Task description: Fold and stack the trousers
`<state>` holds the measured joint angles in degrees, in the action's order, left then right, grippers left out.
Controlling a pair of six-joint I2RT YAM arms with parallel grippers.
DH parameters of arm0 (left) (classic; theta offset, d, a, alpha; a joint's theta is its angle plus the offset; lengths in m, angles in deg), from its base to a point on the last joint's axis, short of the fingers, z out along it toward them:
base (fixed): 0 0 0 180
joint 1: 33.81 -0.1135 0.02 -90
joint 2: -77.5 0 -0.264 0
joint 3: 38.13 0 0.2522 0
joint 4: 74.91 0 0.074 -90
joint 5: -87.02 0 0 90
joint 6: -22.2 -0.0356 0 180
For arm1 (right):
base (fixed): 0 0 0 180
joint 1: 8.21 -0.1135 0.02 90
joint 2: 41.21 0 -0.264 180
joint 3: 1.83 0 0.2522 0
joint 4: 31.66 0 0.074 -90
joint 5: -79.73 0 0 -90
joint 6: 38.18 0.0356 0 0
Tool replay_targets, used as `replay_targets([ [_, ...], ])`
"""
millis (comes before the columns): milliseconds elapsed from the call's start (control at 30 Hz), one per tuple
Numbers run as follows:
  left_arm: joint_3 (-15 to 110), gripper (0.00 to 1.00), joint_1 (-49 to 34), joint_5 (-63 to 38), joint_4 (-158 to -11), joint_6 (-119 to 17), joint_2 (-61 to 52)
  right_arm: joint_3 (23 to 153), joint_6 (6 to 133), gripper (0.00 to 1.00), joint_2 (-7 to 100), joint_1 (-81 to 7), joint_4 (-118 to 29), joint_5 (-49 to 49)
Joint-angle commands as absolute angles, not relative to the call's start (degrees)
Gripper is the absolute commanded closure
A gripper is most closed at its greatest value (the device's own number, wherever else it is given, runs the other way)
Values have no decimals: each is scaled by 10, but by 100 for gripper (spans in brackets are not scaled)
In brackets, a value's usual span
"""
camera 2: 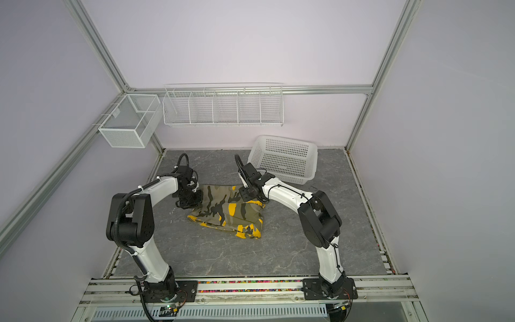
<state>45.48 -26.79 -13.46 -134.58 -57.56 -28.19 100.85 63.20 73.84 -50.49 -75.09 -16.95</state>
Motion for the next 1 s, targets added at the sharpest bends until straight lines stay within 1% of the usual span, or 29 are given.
replay_targets([
  [0,441,100,-273,-93,-1344,-593,-304,1007,594,67,754,-491,-787,-241],
  [133,443,100,-274,-84,-1350,-598,-312,988,593,69,789,-489,-802,-253],
  [333,457,100,-277,-71,-1363,-606,-319,908,617,70,804,-481,-799,-228],
  [400,468,100,-278,-85,-1373,-609,-321,889,616,70,786,-473,-795,-211],
  [467,481,100,-278,-104,-1383,-609,-318,880,608,68,748,-469,-781,-167],
  [567,507,100,-278,-119,-1405,-606,-308,886,609,62,680,-469,-770,-107],
  [633,525,99,-277,-121,-1420,-605,-300,878,616,58,635,-469,-758,-89],
  [700,542,95,-277,-124,-1435,-604,-294,866,617,54,599,-475,-755,-73],
  [833,580,84,-277,-123,-1471,-597,-276,804,613,54,551,-495,-742,-49],
  [967,586,67,-268,-128,-1492,-571,-241,754,614,55,558,-507,-720,-48],
])
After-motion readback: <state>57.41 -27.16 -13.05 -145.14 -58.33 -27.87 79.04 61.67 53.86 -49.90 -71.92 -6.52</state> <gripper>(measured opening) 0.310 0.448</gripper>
